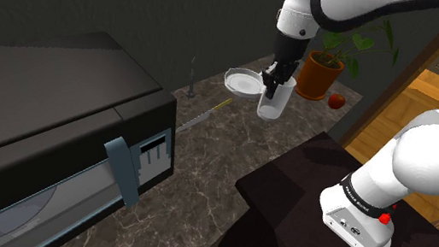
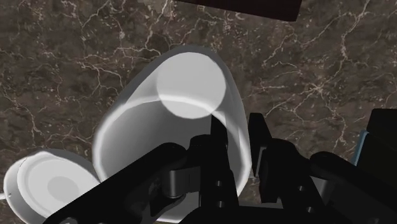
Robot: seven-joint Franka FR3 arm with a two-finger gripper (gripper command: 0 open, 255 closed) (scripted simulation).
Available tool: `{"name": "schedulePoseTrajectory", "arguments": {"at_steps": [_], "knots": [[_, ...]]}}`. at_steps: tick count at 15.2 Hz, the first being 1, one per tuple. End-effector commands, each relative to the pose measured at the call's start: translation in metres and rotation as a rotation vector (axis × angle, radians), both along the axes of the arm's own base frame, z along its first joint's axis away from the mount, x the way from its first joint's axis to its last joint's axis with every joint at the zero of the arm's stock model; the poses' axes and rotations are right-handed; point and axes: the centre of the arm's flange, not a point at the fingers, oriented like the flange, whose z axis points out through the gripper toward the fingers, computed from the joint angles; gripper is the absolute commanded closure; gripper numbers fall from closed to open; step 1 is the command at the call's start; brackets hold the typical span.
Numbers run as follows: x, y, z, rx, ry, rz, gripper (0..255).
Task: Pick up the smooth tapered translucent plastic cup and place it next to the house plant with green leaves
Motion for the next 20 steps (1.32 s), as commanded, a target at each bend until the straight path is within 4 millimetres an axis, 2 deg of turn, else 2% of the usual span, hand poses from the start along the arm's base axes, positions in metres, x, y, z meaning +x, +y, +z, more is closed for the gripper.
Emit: {"name": "schedulePoseTrajectory", "arguments": {"at_steps": [1, 20], "knots": [[0.0, 0.0, 0.01, 0.0, 0.0, 0.0, 255], [0.0, 0.0, 0.111, 0.0, 0.0, 0.0, 255]]}}
